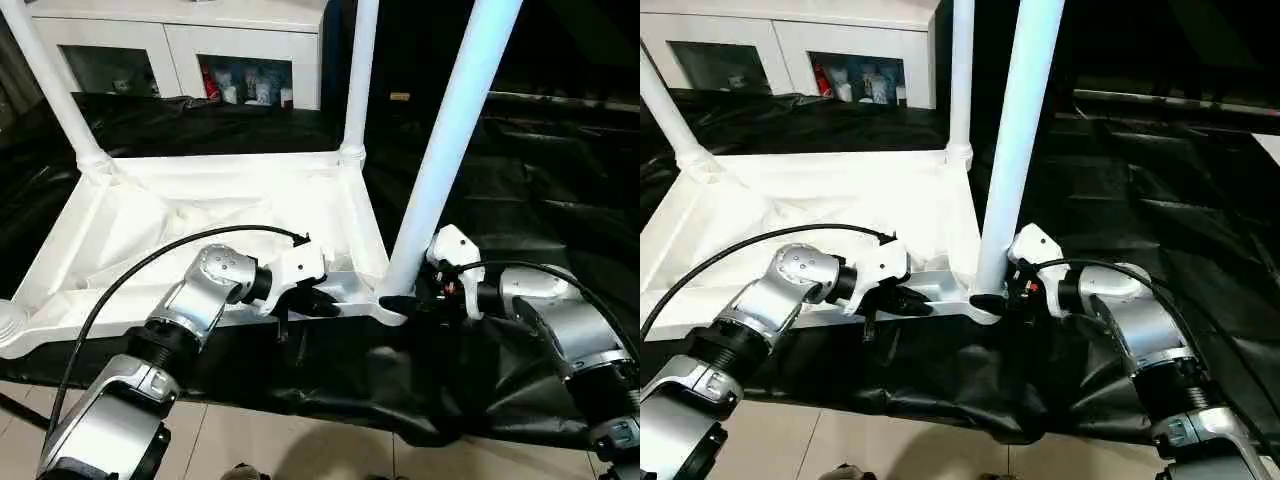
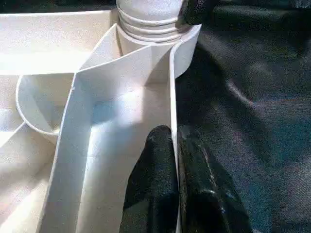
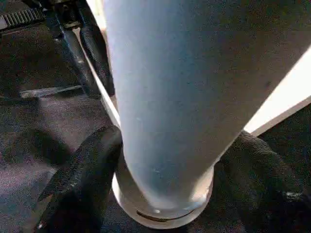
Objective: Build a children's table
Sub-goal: Rotate leg to tighten
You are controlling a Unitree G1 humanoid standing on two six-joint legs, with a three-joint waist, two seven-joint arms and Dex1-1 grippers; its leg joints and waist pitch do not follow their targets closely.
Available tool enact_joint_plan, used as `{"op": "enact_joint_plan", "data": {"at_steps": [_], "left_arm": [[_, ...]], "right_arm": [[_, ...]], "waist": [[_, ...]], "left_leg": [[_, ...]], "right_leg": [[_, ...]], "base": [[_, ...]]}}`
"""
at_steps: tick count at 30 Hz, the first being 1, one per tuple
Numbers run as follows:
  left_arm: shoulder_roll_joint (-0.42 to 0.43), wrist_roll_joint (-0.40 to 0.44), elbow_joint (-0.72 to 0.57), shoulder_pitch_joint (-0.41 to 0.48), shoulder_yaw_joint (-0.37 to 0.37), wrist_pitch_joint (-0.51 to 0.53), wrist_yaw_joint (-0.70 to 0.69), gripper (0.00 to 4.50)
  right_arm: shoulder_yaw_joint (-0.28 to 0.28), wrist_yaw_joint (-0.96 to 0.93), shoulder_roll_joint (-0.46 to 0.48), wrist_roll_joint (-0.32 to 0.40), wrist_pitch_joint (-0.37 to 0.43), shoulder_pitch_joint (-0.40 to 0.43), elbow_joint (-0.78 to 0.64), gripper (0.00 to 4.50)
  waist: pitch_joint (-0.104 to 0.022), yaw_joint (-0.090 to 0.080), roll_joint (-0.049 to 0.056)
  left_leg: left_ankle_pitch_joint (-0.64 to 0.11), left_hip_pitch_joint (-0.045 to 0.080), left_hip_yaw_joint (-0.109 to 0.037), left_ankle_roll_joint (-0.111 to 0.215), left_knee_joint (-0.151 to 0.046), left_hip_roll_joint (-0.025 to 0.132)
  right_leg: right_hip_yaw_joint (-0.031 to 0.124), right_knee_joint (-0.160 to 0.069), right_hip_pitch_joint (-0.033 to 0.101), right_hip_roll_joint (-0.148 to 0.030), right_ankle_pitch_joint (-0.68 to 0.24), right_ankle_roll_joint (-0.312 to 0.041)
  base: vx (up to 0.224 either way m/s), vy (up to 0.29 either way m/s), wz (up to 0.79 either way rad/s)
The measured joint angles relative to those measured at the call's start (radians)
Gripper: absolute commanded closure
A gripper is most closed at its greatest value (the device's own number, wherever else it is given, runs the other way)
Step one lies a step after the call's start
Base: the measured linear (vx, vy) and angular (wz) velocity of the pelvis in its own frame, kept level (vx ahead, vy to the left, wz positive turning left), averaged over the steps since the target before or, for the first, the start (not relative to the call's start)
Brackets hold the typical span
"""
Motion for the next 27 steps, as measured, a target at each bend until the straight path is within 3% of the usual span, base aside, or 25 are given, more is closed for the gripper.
{"op": "enact_joint_plan", "data": {"at_steps": [9,15,22,25,27], "left_arm": [[0.004,0.001,-0.009,0.006,0.001,0.009,0.004,4.5],[-0.003,0.002,-0.004,0.006,0.001,0.019,0.027,4.5],[-0.117,0.045,0.145,-0.074,0.027,0.083,0.267,4.5],[-0.178,0.045,0.206,-0.105,0.05,0.121,0.372,4.5],[-0.23,0.047,0.266,-0.15,0.063,0.164,0.471,4.5]], "right_arm": [[0.005,0.002,0.0,-0.001,-0.009,0.0,-0.003,2.0],[-0.007,-0.016,0.022,0.001,-0.006,-0.006,0.015,2.1],[-0.112,-0.389,0.208,-0.003,0.088,-0.077,0.162,2.44],[-0.161,-0.56,0.283,-0.007,0.101,-0.11,0.225,2.48],[-0.209,-0.728,0.349,-0.018,0.099,-0.165,0.299,2.48]], "waist": [[0.0,-0.001,0.0],[-0.002,-0.003,-0.004],[-0.003,-0.029,-0.009],[-0.003,-0.038,-0.007],[-0.001,-0.052,-0.004]], "left_leg": [[0.0,0.0,0.0,0.0,0.0,0.0],[0.0,0.002,0.0,0.0,0.0,0.0],[0.0,0.015,-0.001,0.0,0.002,-0.001],[0.0,0.016,-0.009,0.0,0.001,-0.001],[0.0,0.014,-0.014,0.0,0.001,-0.001]], "right_leg": [[0.0,0.0,0.0,0.0,0.0,0.0],[0.0,0.0,0.001,0.0,0.0,0.0],[-0.001,-0.003,0.013,0.0,-0.005,0.008],[-0.013,-0.017,0.02,-0.001,-0.006,0.009],[-0.034,-0.033,0.024,-0.008,-0.006,0.009]], "base": [[0.0,0.0,0.0],[0.0,0.0,0.0],[-0.008,0.0,0.0],[0.0,0.0,0.0],[0.0,0.0,0.0]]}}
